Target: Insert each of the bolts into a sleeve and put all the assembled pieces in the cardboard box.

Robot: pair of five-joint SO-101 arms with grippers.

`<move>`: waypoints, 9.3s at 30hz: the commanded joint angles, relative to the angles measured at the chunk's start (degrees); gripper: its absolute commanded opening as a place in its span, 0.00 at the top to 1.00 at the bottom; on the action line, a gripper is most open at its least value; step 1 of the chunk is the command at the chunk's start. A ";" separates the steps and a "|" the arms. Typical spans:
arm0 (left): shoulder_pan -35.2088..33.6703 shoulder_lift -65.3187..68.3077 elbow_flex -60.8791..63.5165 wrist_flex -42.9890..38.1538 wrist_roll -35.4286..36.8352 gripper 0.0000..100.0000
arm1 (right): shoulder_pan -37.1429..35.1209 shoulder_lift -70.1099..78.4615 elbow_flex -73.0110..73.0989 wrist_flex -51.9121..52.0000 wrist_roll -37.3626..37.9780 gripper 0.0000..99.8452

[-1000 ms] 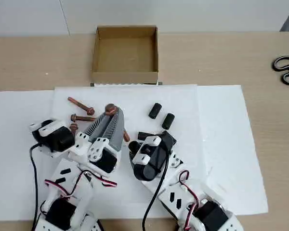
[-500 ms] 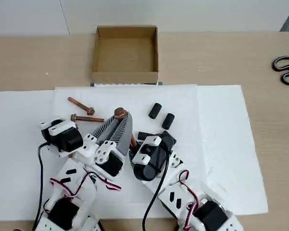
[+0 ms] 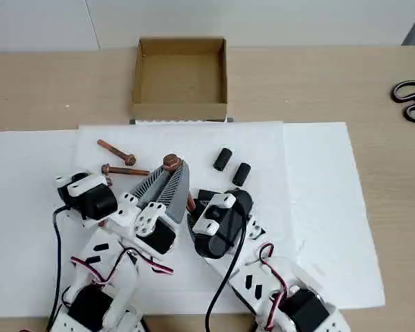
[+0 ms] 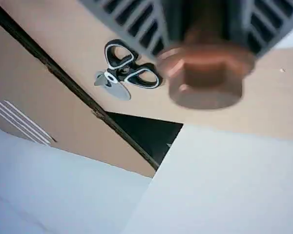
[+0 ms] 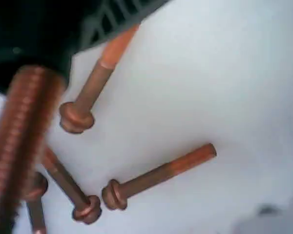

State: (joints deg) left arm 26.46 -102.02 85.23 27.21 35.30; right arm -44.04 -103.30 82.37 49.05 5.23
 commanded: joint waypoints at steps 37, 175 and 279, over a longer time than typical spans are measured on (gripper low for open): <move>4.04 -0.35 -4.62 10.64 -0.26 1.00 | 0.57 -0.22 -4.13 -1.71 0.79 1.00; -32.62 -0.35 10.77 22.68 -24.18 0.99 | 25.01 162.95 -151.12 0.48 -6.42 0.84; -32.70 -0.35 10.77 22.68 -24.18 0.99 | 22.90 154.59 -135.21 45.58 -35.87 1.00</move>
State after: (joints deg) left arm -6.24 -101.93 96.22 51.47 11.03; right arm -21.63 51.52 -52.66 96.09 -30.29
